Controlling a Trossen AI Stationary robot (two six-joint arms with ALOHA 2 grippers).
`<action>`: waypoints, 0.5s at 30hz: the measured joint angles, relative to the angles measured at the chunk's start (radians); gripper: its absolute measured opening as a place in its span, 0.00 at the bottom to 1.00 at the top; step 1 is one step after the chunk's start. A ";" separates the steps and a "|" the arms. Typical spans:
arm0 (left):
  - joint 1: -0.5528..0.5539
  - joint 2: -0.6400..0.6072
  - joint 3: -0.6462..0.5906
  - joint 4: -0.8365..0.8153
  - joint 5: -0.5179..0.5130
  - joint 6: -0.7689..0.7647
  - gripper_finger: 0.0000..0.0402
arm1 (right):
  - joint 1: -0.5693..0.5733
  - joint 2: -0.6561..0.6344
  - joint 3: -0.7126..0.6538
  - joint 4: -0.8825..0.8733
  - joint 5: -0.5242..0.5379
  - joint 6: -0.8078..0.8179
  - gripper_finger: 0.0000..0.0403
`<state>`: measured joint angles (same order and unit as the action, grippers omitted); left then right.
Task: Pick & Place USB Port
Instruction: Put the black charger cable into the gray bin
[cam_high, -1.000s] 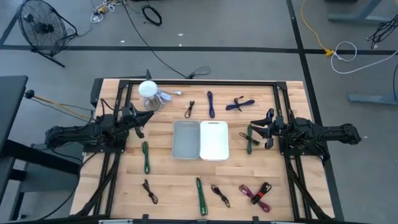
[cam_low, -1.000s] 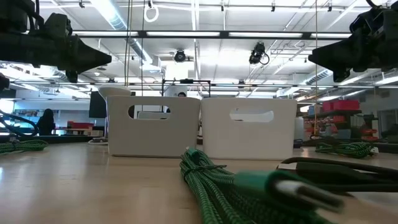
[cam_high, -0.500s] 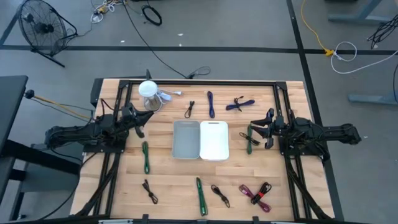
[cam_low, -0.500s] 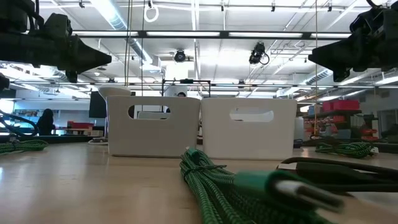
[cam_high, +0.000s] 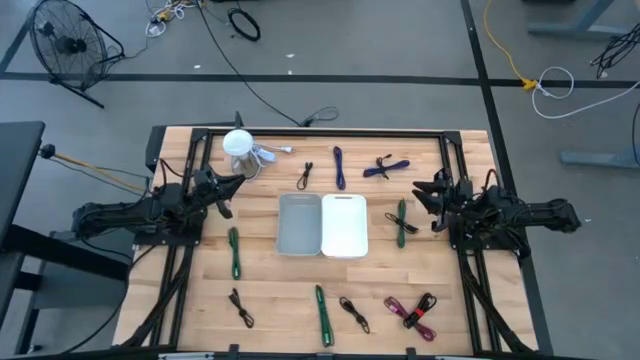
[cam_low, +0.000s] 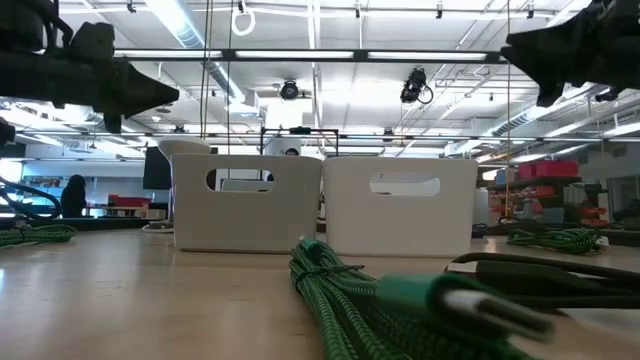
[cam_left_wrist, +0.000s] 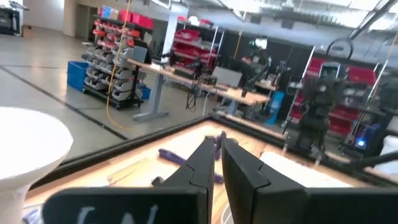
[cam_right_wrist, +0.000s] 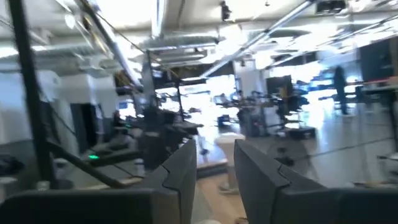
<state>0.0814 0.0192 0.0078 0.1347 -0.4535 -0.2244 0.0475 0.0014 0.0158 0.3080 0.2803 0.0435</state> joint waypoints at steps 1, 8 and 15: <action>0.000 0.000 0.000 0.003 0.002 0.002 0.09 | 0.000 0.000 0.000 -0.003 0.016 -0.013 0.28; 0.001 0.000 0.000 0.082 -0.024 0.034 0.09 | -0.004 0.000 0.000 0.192 0.285 -0.234 0.28; 0.001 0.017 0.000 0.210 -0.015 0.085 0.09 | -0.068 0.124 0.233 0.177 0.337 -0.416 0.28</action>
<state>0.0822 0.0357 0.0076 0.3448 -0.4682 -0.1397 -0.0208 0.1257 0.2488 0.4853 0.6174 -0.3721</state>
